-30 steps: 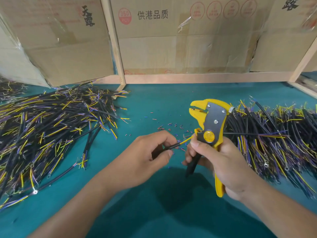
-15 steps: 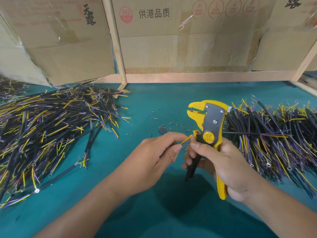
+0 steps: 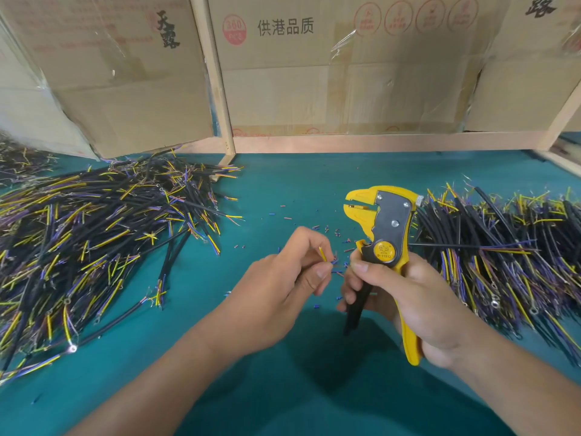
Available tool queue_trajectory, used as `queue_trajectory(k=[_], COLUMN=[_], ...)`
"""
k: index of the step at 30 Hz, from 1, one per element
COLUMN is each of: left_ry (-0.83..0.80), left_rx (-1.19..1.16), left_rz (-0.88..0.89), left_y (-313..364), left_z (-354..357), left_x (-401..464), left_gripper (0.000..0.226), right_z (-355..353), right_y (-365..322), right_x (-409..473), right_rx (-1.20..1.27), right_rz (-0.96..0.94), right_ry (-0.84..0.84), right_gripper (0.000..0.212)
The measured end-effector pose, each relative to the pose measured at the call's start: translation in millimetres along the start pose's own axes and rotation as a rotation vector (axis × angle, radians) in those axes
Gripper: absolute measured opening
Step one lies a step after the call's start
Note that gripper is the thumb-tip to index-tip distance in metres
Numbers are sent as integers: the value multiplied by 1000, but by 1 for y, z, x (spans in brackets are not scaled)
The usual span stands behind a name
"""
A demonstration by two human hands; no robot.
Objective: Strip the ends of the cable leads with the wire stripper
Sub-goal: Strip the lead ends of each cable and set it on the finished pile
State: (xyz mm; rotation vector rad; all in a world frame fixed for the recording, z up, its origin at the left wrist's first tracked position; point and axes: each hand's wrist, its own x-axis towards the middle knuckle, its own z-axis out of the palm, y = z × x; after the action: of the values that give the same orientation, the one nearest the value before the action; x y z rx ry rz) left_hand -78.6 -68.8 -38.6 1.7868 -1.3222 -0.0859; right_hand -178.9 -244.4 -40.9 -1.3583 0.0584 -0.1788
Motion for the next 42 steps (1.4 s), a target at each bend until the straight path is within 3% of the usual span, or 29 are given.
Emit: queue_trajectory(k=[4, 9, 15, 29, 36, 42], left_ry=[62, 125, 163, 105, 94, 89], left_rx=[-33, -16, -45, -21, -67, -101], left_rz=[16, 2, 4, 1, -12, -28], left_y=[-4, -8, -6, 0, 1, 2], left_z=[-9, -20, -21, -17, -17, -17], left_x=[1, 1, 2, 1, 1, 1], left_gripper=[12, 17, 18, 16, 18, 17], right_z=[-4, -7, 2, 5, 3, 5], right_y=[-5, -9, -3, -2, -2, -3], right_x=[3, 0, -6, -10, -9, -11], right_rx=[80, 206, 214, 176, 166, 188], right_rz=[54, 272, 297, 242, 263, 316], right_ry=[-2, -160, -328, -375, -415, -357], right_gripper=[10, 17, 19, 19, 35, 27])
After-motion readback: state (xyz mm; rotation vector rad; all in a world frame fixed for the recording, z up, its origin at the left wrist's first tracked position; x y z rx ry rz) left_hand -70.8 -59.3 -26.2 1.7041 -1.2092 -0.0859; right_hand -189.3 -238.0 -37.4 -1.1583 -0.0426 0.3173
